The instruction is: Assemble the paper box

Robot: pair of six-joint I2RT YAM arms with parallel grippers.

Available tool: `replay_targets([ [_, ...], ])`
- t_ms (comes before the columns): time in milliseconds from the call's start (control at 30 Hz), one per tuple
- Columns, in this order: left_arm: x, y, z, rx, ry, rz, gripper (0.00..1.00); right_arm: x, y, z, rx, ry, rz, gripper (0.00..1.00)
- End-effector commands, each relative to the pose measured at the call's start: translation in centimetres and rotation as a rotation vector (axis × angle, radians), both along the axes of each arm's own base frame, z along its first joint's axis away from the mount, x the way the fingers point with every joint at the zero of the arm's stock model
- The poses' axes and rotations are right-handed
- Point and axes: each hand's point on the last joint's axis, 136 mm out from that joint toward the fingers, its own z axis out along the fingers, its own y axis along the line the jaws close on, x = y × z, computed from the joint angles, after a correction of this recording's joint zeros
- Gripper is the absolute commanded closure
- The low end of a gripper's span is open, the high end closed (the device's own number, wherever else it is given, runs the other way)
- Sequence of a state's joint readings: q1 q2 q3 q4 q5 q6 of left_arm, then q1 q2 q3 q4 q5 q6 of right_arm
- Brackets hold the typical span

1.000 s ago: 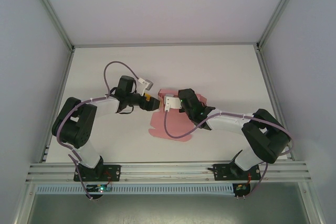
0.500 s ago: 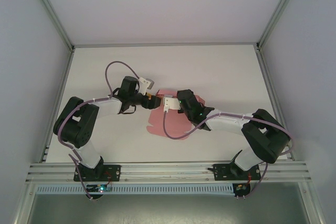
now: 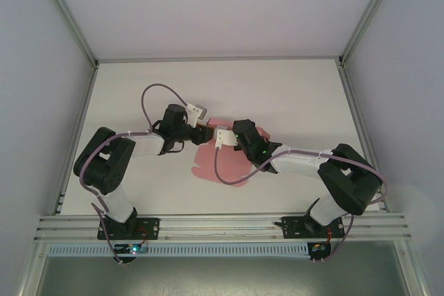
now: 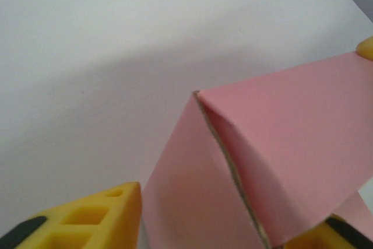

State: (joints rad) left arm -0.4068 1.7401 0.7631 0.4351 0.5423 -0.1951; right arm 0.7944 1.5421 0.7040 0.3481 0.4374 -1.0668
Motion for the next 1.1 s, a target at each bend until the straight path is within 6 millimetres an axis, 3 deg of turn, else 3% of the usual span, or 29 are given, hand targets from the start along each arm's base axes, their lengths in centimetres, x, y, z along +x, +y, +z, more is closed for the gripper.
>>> replay_targets([
  [0,2.0,1.0,-1.0,0.051,-0.041,0.116,0.65,-1.0,0.6,-1.4,-0.012,0.051,0.028,1.0],
  [167,2.6,1.9,-2.1,0.122,-0.044,0.167,0.75,-1.2,0.5,-1.8,-0.008,0.071,0.028,1.0],
  [333,3.3,3.1,-3.0,0.19,-0.049,0.247,0.78,-1.2,0.3,-2.1,-0.01,0.075,0.012,1.0],
  [467,4.3,5.3,-4.9,0.332,-0.039,0.367,0.82,-1.5,0.1,-1.9,0.002,0.088,0.001,1.0],
  [767,4.4,7.7,-7.1,0.425,-0.001,0.491,0.87,-2.1,-1.0,-2.6,-0.009,0.115,-0.04,1.0],
  [1067,4.0,10.1,-7.0,0.604,-0.127,0.662,0.91,-2.6,-1.4,-3.0,0.009,0.153,-0.067,1.0],
])
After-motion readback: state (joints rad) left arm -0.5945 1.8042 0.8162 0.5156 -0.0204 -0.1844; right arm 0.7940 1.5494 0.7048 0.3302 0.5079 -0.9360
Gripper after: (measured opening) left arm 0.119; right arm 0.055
